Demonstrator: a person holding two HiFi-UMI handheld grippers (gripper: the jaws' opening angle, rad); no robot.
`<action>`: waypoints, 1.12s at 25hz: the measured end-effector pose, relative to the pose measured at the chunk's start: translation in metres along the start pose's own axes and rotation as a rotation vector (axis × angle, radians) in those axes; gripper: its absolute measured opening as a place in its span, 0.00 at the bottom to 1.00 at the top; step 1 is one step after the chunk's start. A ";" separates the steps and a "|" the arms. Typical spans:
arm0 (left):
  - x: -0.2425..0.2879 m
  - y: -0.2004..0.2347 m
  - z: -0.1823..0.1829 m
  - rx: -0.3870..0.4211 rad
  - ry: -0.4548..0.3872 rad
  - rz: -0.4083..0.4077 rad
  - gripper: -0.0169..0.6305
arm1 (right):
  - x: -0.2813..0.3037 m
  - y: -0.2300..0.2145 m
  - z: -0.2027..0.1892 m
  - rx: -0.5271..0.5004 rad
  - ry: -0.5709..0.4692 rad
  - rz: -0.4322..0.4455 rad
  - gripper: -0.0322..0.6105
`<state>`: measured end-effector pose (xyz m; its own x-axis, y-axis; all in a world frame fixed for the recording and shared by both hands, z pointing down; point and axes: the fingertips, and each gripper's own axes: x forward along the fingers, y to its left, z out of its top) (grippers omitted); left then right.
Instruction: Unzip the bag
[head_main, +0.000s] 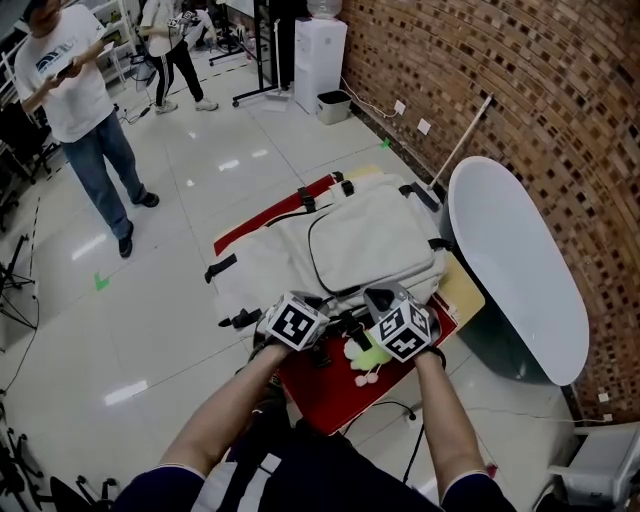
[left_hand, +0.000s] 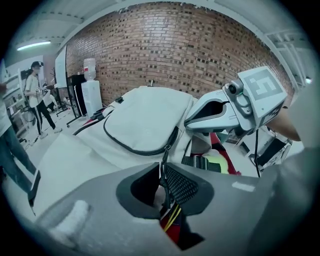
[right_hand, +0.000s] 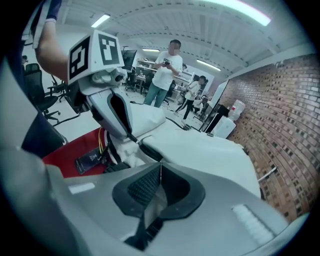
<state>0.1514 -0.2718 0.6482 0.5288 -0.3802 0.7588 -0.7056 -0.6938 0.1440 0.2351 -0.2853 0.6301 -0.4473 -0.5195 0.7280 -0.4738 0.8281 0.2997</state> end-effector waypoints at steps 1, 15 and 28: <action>0.000 -0.001 0.000 0.003 0.001 -0.006 0.09 | -0.002 0.002 0.007 -0.012 -0.019 0.009 0.10; -0.011 0.008 -0.003 0.044 0.013 -0.068 0.09 | 0.028 0.022 0.019 -0.345 0.097 0.050 0.07; -0.016 0.048 0.004 0.101 0.030 -0.088 0.09 | 0.021 0.021 0.017 -0.273 0.152 0.068 0.07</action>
<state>0.1110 -0.3015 0.6400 0.5714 -0.2975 0.7649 -0.6049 -0.7825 0.1475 0.2023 -0.2825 0.6412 -0.3426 -0.4408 0.8297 -0.2168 0.8963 0.3867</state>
